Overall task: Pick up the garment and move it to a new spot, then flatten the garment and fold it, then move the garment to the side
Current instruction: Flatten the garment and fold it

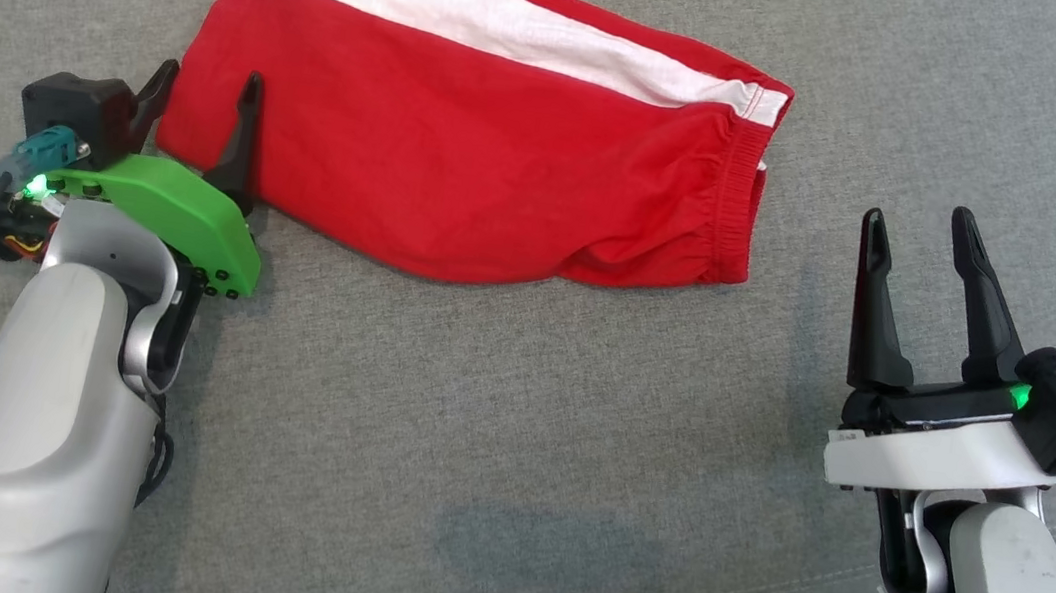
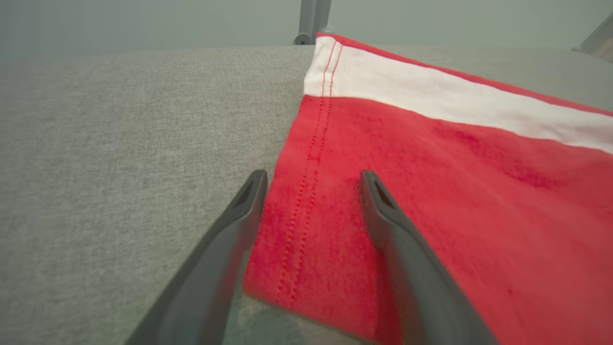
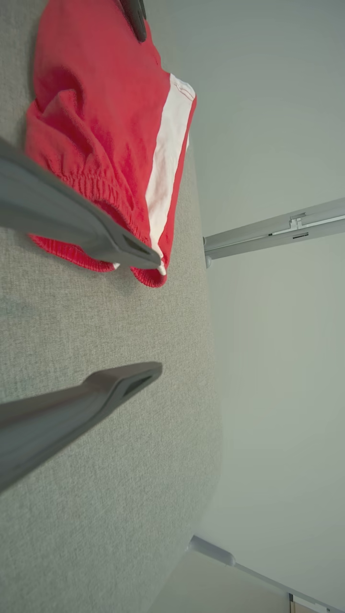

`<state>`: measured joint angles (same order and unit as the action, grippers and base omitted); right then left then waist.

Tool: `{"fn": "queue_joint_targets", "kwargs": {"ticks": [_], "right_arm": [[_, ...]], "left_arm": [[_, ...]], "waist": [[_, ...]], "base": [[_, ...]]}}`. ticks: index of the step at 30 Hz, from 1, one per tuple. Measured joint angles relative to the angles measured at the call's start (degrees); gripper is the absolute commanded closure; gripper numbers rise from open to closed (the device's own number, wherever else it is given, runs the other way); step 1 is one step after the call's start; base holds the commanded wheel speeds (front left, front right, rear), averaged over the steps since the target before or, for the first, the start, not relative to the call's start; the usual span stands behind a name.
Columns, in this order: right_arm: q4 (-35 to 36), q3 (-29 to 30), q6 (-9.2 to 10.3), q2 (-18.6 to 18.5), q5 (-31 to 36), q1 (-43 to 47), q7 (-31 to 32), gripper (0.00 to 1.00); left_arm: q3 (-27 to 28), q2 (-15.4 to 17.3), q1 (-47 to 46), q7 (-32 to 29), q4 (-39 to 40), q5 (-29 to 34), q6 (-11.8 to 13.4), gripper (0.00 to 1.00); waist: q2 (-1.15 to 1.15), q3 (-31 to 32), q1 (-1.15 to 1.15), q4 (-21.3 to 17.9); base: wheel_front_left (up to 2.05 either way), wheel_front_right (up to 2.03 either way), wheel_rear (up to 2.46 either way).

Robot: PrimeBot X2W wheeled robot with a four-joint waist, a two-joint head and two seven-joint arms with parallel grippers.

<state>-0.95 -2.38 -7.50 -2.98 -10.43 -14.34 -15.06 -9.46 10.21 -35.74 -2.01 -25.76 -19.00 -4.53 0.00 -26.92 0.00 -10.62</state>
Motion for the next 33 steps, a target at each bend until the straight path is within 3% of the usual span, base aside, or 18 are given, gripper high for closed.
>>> {"fn": "queue_joint_targets", "kwargs": {"ticks": [10,11,12,13,22,27,33], "right_arm": [[-0.5,-0.2,0.0,0.0,-1.0,0.0,0.0,0.0],[-0.5,-0.2,0.0,0.0,-1.0,0.0,0.0,0.0],[-0.5,-0.4,0.0,0.0,-1.1,0.0,0.0,0.0],[-0.5,-0.5,0.0,0.0,-1.1,-0.1,0.0,0.0],[-0.5,0.0,0.0,0.1,-1.7,0.1,0.0,0.0],[-0.5,0.9,0.0,0.1,-1.0,1.2,0.0,0.0],[-1.1,1.2,0.0,-0.6,-0.2,1.8,0.0,0.0]], "left_arm": [[0.4,0.3,-2.9,-3.9,-6.9,-2.3,0.0,0.0],[0.2,0.3,-3.1,-4.3,-7.4,-2.5,-0.2,0.24],[0.0,0.3,-3.1,-4.6,-7.7,-2.8,-0.5,0.81],[-0.2,0.4,-3.2,-4.5,-7.8,-2.9,-0.6,1.0],[-0.1,0.4,-0.7,-0.7,-6.1,-4.8,-1.4,1.0],[1.5,-1.4,8.6,2.7,2.2,-6.7,0.9,1.0],[0.4,-3.3,18.3,2.1,11.9,-7.3,3.1,1.0]], "waist": [[0.0,0.1,0.0,-0.1],[0.0,0.1,0.0,-0.1],[0.0,0.2,0.0,-0.1],[0.0,0.2,0.0,-0.2],[0.0,0.6,0.0,-0.1],[0.0,1.2,0.0,1.7],[0.0,2.4,0.0,4.8]], "base": [[0.0,0.0,0.0],[0.0,0.0,0.0],[0.0,0.0,0.0],[0.0,0.0,0.0],[0.0,0.0,0.0],[0.0,0.0,0.0],[0.0,0.0,0.0]]}}
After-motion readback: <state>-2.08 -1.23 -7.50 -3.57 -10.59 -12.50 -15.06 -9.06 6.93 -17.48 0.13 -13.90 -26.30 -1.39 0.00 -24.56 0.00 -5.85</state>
